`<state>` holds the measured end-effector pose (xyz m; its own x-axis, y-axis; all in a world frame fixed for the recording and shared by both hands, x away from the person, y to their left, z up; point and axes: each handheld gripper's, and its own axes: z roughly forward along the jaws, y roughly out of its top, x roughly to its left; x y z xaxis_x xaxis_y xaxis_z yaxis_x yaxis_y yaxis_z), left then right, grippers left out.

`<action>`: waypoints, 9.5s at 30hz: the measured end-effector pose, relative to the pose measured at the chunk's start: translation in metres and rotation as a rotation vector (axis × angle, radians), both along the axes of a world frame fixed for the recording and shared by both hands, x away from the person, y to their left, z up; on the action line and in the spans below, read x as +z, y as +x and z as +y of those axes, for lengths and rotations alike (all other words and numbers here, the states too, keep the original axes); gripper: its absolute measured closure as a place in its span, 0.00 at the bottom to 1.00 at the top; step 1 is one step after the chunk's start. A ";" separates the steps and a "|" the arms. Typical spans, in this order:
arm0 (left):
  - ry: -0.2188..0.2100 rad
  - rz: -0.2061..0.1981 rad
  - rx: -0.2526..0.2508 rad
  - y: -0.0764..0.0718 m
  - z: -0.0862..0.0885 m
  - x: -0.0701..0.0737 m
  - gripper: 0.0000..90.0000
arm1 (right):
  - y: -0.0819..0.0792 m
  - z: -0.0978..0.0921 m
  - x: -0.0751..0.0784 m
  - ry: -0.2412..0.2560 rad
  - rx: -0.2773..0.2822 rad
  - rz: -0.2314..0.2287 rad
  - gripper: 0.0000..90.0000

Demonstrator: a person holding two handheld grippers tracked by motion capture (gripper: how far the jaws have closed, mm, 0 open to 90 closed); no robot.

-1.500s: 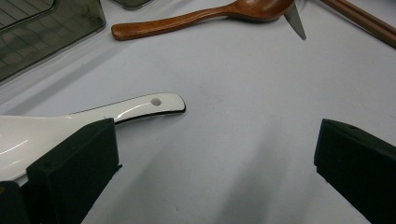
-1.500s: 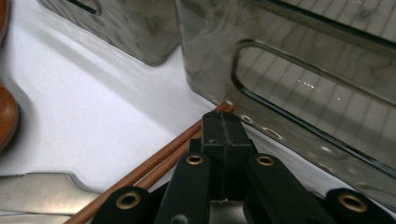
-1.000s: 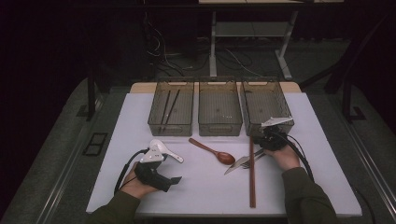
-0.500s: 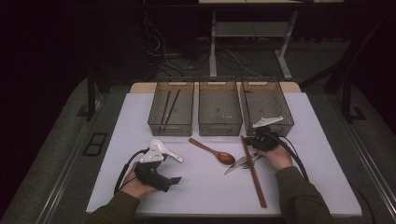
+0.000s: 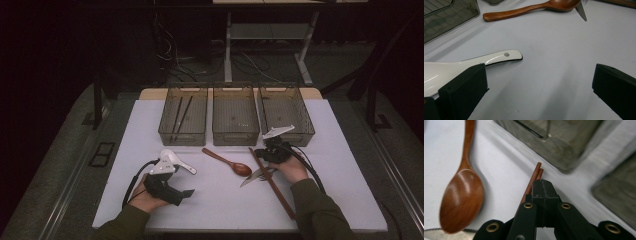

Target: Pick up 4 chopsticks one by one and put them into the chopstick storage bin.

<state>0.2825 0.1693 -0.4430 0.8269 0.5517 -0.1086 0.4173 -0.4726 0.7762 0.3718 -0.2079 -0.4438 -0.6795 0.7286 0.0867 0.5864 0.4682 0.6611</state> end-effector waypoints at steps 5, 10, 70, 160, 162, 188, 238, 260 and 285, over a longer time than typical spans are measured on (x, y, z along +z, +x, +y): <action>0.002 -0.001 -0.002 0.000 0.000 0.000 0.00 | -0.002 0.009 0.001 -0.003 0.034 -0.003 0.99; 0.001 -0.001 -0.002 0.000 0.000 0.000 0.00 | -0.005 0.019 0.001 -0.004 0.070 0.008 0.99; -0.052 -0.009 -0.019 -0.002 0.006 0.003 0.00 | -0.086 -0.081 0.013 0.053 0.108 0.066 0.75; -0.068 -0.003 -0.029 -0.002 0.004 0.003 0.00 | -0.042 -0.047 0.053 0.259 0.120 -0.037 0.93; -0.067 -0.004 -0.030 -0.002 0.004 0.003 0.00 | -0.038 -0.042 0.054 0.257 0.124 -0.043 0.93; -0.078 -0.007 -0.026 -0.002 0.002 0.002 0.00 | 0.013 0.010 0.075 0.308 0.106 -0.089 0.93; -0.062 -0.022 -0.043 -0.004 0.000 0.004 0.00 | 0.109 0.189 0.085 0.287 0.079 -0.093 0.93; -0.061 -0.022 -0.055 -0.004 -0.001 0.003 0.00 | 0.111 0.215 0.060 0.173 0.098 -0.056 0.74; -0.075 -0.018 -0.035 -0.003 0.002 0.004 0.00 | 0.084 0.133 0.088 0.224 0.096 -0.095 0.47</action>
